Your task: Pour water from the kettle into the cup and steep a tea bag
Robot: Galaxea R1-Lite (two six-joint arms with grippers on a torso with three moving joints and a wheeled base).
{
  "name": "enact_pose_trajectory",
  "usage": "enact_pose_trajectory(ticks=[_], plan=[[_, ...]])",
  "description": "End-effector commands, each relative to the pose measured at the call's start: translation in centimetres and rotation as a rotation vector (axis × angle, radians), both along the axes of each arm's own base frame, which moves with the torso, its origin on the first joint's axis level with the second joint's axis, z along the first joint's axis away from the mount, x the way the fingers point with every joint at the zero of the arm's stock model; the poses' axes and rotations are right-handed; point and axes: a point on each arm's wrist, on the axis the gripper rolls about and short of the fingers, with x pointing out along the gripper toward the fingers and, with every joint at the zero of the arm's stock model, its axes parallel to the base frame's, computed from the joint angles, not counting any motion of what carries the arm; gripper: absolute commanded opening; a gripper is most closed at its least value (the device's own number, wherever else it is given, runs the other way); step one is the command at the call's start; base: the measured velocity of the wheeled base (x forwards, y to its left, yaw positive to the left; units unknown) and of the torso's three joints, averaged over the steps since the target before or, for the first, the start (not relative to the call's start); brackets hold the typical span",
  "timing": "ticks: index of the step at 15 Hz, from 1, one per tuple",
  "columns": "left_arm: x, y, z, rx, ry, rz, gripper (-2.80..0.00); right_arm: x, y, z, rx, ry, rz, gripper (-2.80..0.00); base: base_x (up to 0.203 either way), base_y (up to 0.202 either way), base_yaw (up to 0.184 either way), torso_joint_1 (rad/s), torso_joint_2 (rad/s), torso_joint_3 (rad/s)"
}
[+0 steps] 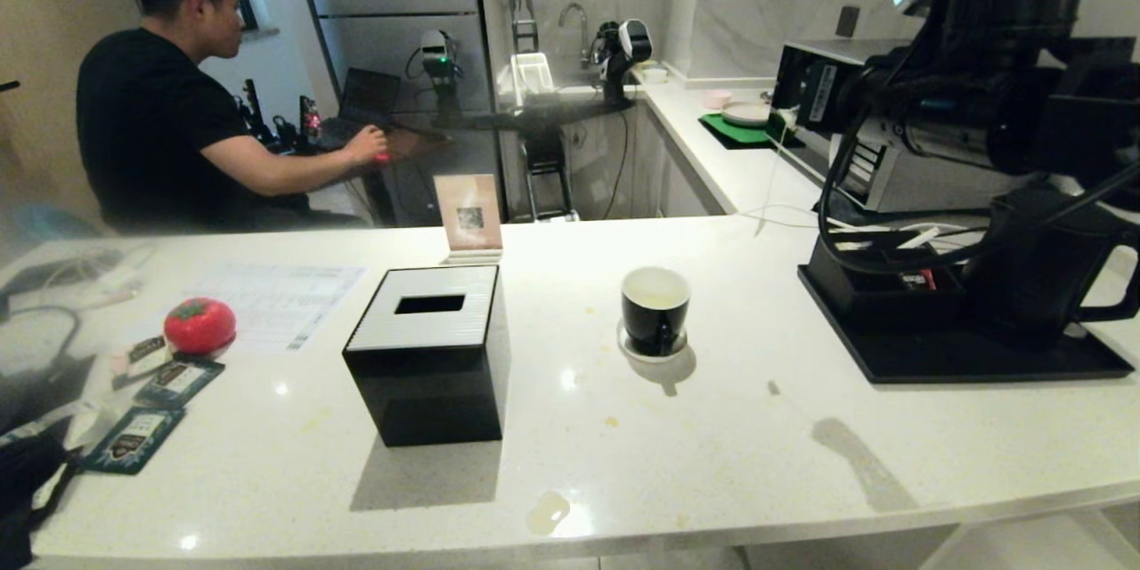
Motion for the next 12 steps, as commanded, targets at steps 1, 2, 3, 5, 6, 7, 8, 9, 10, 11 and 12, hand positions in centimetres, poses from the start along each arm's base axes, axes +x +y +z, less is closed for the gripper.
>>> enact_pose_trajectory(ticks=[1,2,3,5,6,7,8,9,10,11,12], plan=[[3.2,-0.6,1.3,-0.017,0.091,-0.101,-2.80,0.2,0.1,0.1,0.003,-0.005,-0.001,-2.80,0.000,0.000,0.000,0.000,0.00,0.000],[4.1,-1.0,1.8,-0.029,0.101,-0.151,-2.80,0.2,0.1,0.2,0.007,-0.009,-0.001,-2.80,0.000,0.000,0.000,0.000,0.00,0.000],[5.1,-1.5,2.2,-0.037,0.109,-0.191,-2.80,0.2,0.1,0.2,0.007,-0.009,-0.001,-2.80,0.000,0.000,0.000,0.000,0.00,0.000],[7.3,-2.7,2.9,-0.039,0.123,-0.257,-2.80,0.2,0.0,0.2,0.007,-0.009,-0.002,-2.80,0.000,0.000,0.000,0.000,0.00,0.000],[8.5,-3.4,3.1,-0.038,0.128,-0.288,-2.80,0.2,0.0,0.2,0.007,-0.009,-0.002,-2.80,0.000,0.000,0.000,0.000,0.00,0.000],[9.7,-4.2,3.2,-0.039,0.129,-0.317,-2.80,0.2,0.0,0.2,0.007,-0.009,-0.002,-2.80,0.000,0.000,0.000,0.000,0.00,0.000],[10.8,-5.0,3.2,-0.039,0.131,-0.343,-2.80,0.2,0.0,0.2,0.006,-0.008,-0.001,-2.80,0.000,0.000,0.000,0.000,0.00,0.000],[11.9,-5.7,3.1,-0.038,0.130,-0.364,-2.80,0.1,0.0,0.3,0.007,-0.010,-0.002,-2.80,0.000,0.000,0.000,0.000,0.00,0.000],[12.9,-6.5,2.9,-0.039,0.126,-0.384,-2.80,0.1,0.0,0.6,0.010,-0.017,-0.002,-2.80,0.000,0.000,0.000,0.000,0.00,0.000],[13.8,-7.3,2.6,-0.039,0.121,-0.404,-2.80,0.0,0.0,0.8,0.012,-0.023,-0.001,-2.80,0.000,0.000,0.000,0.000,0.00,0.000],[14.6,-8.0,2.4,-0.039,0.118,-0.420,-2.80,0.0,0.0,1.0,0.013,-0.025,-0.001,-2.80,0.000,0.000,0.000,0.000,0.00,0.000]])
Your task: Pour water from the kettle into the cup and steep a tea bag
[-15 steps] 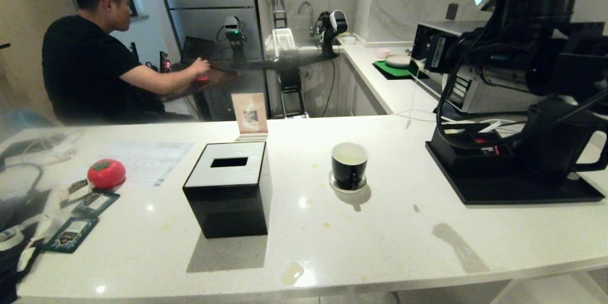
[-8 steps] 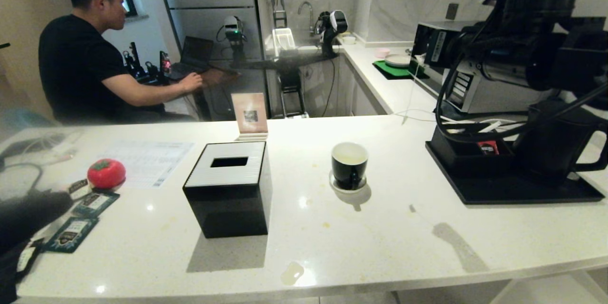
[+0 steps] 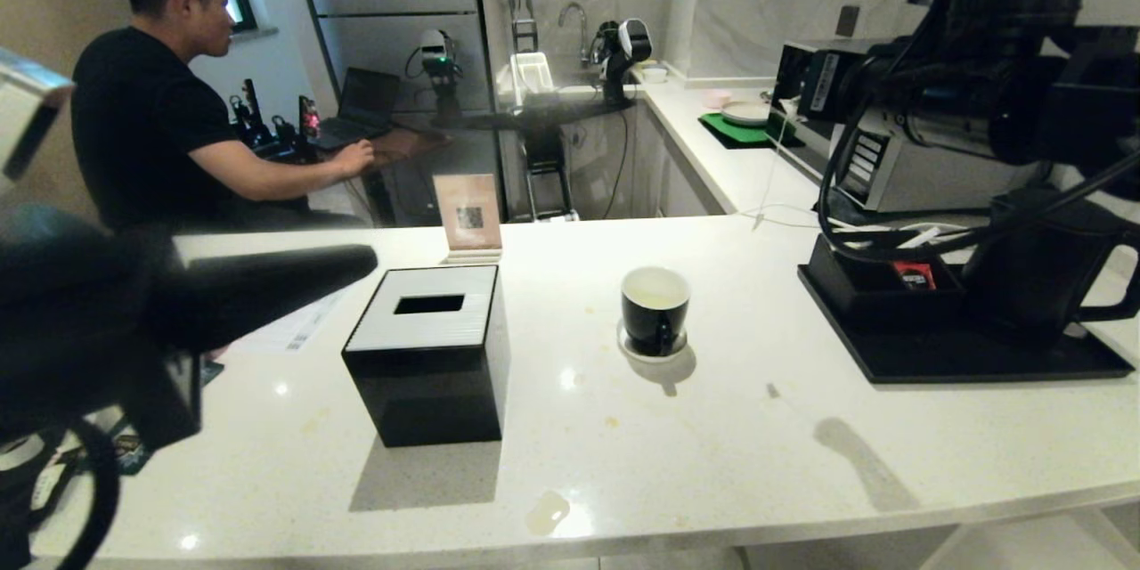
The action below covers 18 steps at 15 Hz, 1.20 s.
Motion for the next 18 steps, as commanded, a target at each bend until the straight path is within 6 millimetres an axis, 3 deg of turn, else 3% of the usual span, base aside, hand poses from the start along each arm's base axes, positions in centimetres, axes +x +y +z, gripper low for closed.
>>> enact_pose_trajectory(ticks=[1,10,18], plan=[[3.2,-2.4,-1.7,0.023,0.048,-0.045,-2.80,-0.1,0.0,0.6,0.003,-0.005,0.000,-2.80,0.000,0.000,0.000,0.000,0.00,0.000],[6.4,-5.1,-3.5,0.004,0.010,-0.085,-2.80,-2.0,1.9,2.2,0.018,-0.042,0.075,-2.80,0.000,0.000,0.000,0.000,0.00,0.000],[6.6,-7.1,-4.9,0.000,-0.014,-0.152,-2.80,-4.3,4.4,2.9,0.024,-0.050,0.173,-2.80,0.000,0.000,0.000,0.000,0.00,0.000]])
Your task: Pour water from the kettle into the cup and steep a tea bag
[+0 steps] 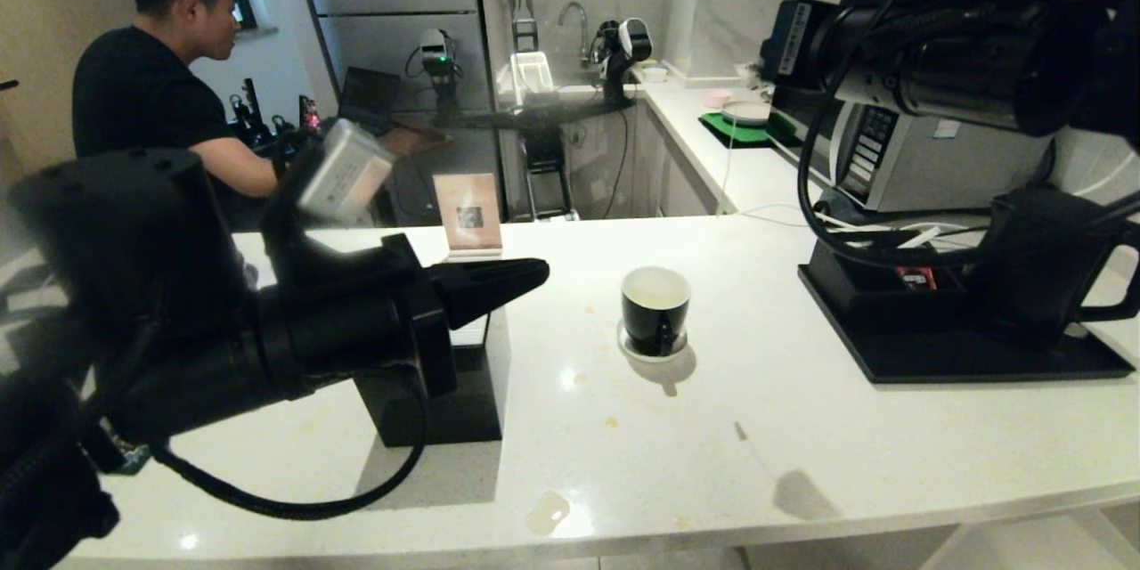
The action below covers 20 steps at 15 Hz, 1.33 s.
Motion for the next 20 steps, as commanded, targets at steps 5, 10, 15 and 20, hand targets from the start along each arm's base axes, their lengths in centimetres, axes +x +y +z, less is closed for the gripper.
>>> enact_pose_trajectory(ticks=[5,10,15,20], plan=[[0.5,-1.2,-0.7,-0.003,-0.066,-0.024,-2.80,-1.7,1.8,0.3,0.005,-0.003,0.073,-2.80,0.000,0.000,0.000,0.000,0.00,0.000],[0.9,-1.8,-1.7,0.061,-0.117,-0.039,-2.80,-3.3,3.9,0.4,0.007,-0.006,0.152,-2.80,0.000,0.000,0.000,0.000,0.00,0.000],[1.0,-1.9,-3.1,0.034,-0.144,-0.038,-2.80,-4.0,4.1,0.6,0.010,-0.011,0.149,-2.80,0.000,0.000,0.000,0.000,0.00,0.000],[1.3,-2.4,-3.6,0.039,-0.142,-0.045,-2.80,-4.2,4.4,0.4,0.006,-0.007,0.161,-2.80,0.000,0.000,0.000,0.000,0.00,0.000]])
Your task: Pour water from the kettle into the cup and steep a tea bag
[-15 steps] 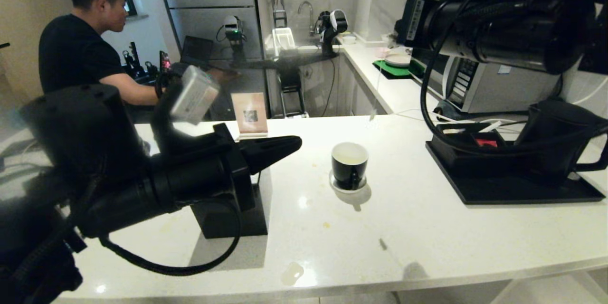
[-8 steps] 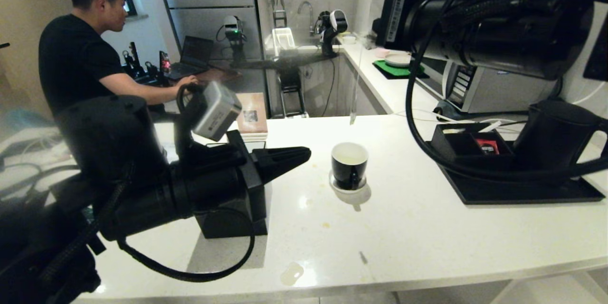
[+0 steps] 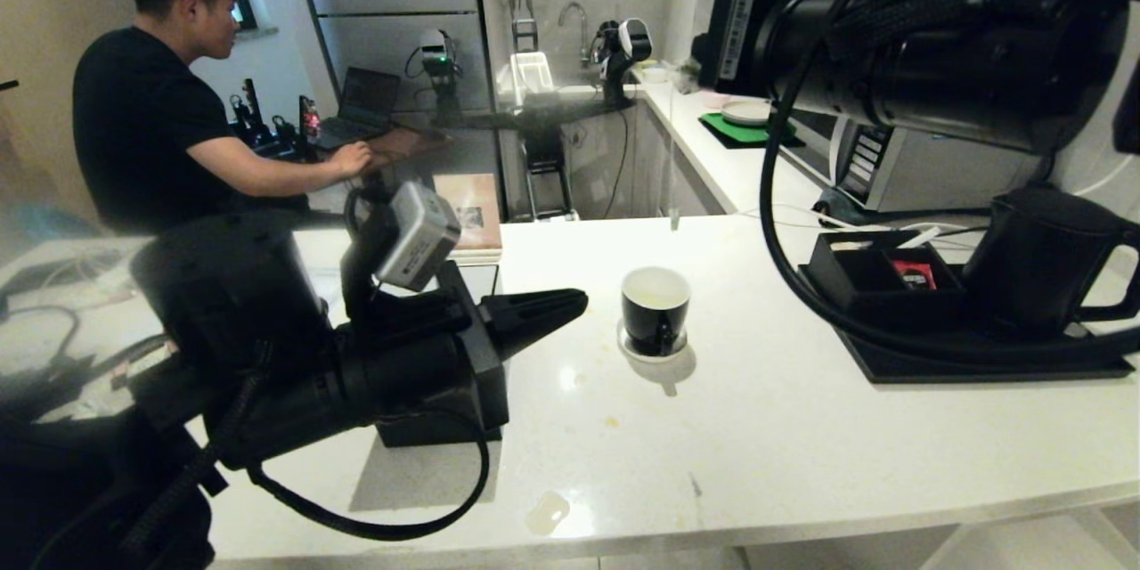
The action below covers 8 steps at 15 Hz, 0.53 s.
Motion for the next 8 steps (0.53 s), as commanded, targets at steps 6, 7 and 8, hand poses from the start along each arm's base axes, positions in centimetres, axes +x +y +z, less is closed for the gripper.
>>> enact_pose_trajectory(ticks=[6,7,8], plan=[[0.41,-0.70,-0.40,0.006,0.002,-0.014,0.00,-0.27,0.53,-0.18,-0.003,0.004,0.016,-2.80,0.000,0.000,0.000,0.000,0.00,0.000],[0.64,-0.90,-0.30,0.000,-0.006,-0.015,0.00,-0.30,0.58,-0.23,-0.004,0.005,0.018,-2.80,0.000,0.000,0.000,0.000,0.00,0.000],[1.01,-1.13,-0.29,-0.008,-0.017,-0.013,0.00,-0.30,0.59,-0.26,-0.005,0.006,0.018,-2.80,0.000,0.000,0.000,0.000,0.00,0.000]])
